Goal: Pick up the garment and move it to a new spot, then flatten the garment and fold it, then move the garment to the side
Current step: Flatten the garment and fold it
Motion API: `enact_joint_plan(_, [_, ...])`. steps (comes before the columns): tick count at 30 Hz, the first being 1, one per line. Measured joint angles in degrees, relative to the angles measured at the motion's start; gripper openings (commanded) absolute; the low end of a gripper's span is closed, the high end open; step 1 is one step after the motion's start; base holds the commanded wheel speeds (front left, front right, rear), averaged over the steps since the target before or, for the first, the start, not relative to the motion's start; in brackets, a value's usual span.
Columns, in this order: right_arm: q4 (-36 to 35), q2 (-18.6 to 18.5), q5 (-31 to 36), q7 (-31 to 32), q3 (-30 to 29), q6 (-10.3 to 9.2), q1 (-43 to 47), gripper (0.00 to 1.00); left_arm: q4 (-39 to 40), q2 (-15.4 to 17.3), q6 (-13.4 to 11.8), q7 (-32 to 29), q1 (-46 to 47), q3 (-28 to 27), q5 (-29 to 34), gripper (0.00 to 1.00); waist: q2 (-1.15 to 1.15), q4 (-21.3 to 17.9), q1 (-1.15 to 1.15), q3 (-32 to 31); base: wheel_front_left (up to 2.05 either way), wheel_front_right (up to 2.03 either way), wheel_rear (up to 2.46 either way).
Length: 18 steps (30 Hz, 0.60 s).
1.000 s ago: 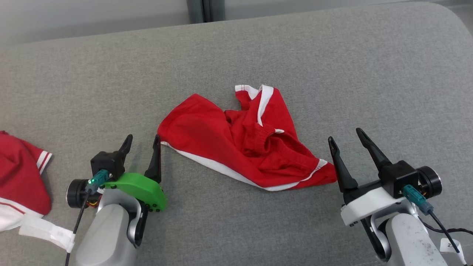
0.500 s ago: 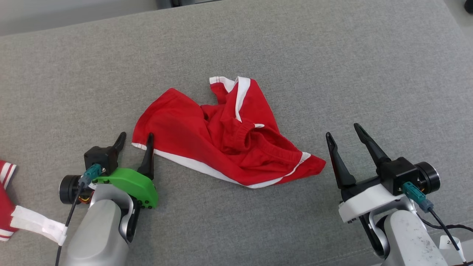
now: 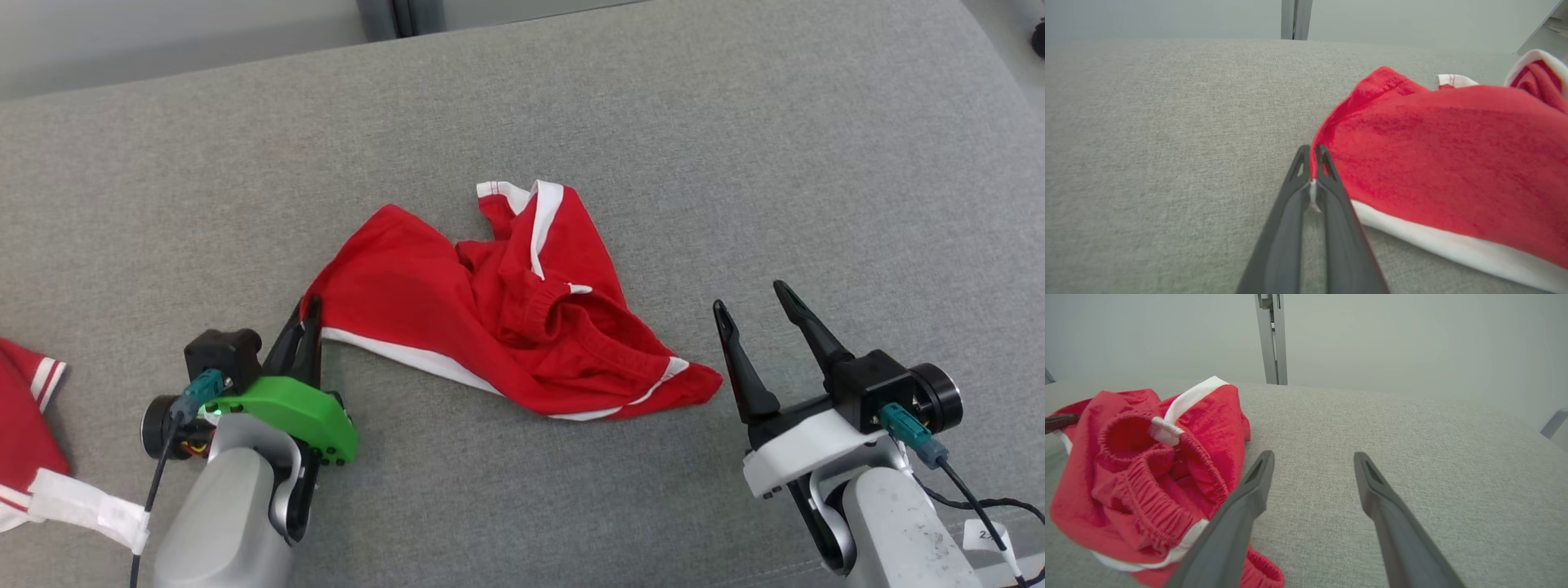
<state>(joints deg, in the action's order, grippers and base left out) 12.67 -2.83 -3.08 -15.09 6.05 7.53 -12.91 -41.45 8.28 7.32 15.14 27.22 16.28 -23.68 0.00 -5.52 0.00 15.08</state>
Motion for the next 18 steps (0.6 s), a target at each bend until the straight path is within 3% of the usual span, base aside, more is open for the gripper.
enact_joint_plan(17, [3.14, 0.02, -3.64, 0.00, 2.21, 0.00, 4.14, 1.00, 0.33, -3.93, -0.35, 0.00, -14.86, -7.99, 3.72, 0.00, 0.00, 7.83, 0.00, -9.02, 0.00, 0.00, 0.00])
enact_joint_plan(18, [3.16, 0.02, -3.92, 0.00, 2.77, 0.00, 4.15, 1.00, 0.20, -4.12, -0.35, 0.00, -15.08, -8.26, 3.89, 0.32, 0.00, 8.25, 0.00, -9.39, 0.00, 0.00, 0.00])
